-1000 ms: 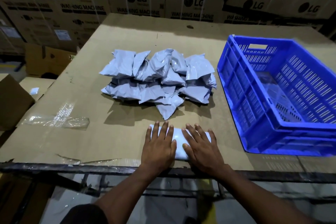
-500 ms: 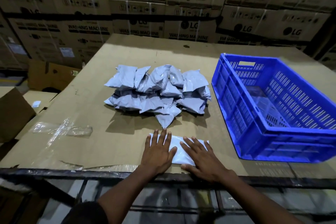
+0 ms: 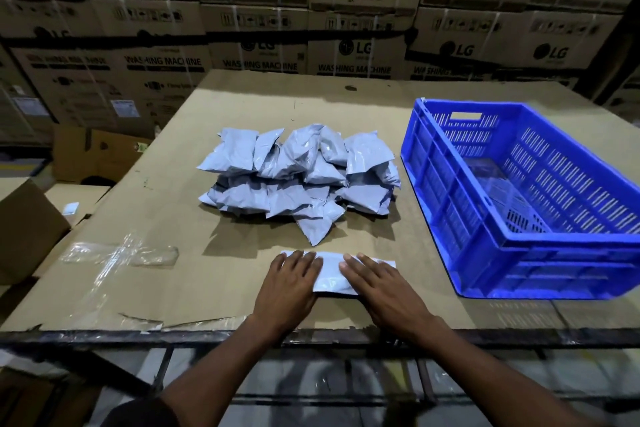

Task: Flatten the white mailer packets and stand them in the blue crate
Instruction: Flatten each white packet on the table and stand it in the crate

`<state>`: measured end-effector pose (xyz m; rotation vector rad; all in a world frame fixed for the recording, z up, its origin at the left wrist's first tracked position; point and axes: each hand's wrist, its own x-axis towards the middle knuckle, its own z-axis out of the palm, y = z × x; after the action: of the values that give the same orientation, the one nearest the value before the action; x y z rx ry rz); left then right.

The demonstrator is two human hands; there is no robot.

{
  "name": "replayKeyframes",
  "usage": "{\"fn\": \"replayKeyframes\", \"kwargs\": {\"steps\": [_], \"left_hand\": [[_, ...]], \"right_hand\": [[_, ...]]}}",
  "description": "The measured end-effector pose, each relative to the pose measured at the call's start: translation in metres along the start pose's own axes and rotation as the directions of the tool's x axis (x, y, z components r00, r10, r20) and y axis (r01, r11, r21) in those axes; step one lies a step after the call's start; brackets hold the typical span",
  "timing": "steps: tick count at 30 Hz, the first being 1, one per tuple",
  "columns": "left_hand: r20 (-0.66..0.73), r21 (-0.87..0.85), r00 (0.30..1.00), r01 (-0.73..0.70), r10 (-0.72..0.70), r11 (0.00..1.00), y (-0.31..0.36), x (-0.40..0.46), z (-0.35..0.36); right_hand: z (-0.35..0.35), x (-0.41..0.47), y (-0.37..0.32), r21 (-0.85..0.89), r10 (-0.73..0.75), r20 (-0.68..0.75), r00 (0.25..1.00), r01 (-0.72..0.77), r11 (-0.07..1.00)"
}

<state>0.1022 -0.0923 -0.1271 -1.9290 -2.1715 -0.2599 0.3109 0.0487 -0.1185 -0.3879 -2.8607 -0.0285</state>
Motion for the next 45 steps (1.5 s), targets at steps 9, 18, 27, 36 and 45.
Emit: {"fn": "replayKeyframes", "kwargs": {"steps": [9,18,27,36,45], "left_hand": [[-0.120,-0.051,0.990,0.071,-0.077,0.996,-0.015,0.003,-0.014],[-0.451,0.147,0.889,0.159,-0.077,0.976,-0.012,0.011,-0.035],[0.065,0.028,0.996,0.052,-0.053,0.998,-0.003,-0.007,0.001],[0.035,0.068,0.978,0.202,-0.205,0.977,0.018,-0.008,0.002],[0.110,-0.033,0.982,0.157,-0.153,0.987,0.006,0.008,0.020]], "right_hand": [[-0.024,0.011,-0.003,-0.025,-0.318,-0.231,0.919,0.321,0.947],[-0.042,0.040,-0.004,0.598,0.015,-0.317,0.948,0.187,0.779],[-0.022,0.042,0.033,0.612,0.202,0.085,0.976,-0.211,0.762],[0.023,0.020,-0.029,0.149,0.280,0.107,0.954,-0.294,0.944],[0.031,0.014,-0.025,0.057,0.245,0.095,0.965,-0.251,0.966]]}}
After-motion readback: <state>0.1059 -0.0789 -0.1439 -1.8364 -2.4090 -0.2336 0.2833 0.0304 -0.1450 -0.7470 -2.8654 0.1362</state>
